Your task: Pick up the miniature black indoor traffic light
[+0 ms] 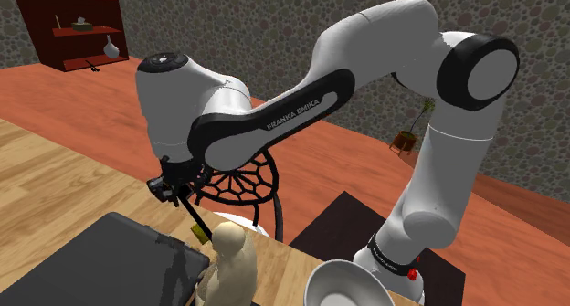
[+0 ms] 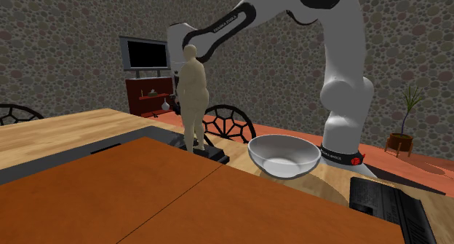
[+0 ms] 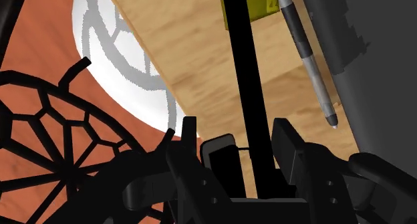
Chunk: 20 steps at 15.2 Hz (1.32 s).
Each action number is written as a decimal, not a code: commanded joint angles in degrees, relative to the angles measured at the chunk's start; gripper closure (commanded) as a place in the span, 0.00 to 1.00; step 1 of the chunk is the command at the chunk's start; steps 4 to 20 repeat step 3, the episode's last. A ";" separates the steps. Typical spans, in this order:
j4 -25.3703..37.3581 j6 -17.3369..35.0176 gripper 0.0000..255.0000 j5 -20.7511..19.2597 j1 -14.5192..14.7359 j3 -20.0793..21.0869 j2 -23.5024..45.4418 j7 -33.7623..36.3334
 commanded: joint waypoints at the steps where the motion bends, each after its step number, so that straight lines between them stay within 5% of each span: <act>1: 0.64 -1.27 1.00 0.82 -0.16 0.27 -0.88 -0.57; 20: 0.70 -1.37 1.00 0.87 -0.17 0.29 -0.94 -0.62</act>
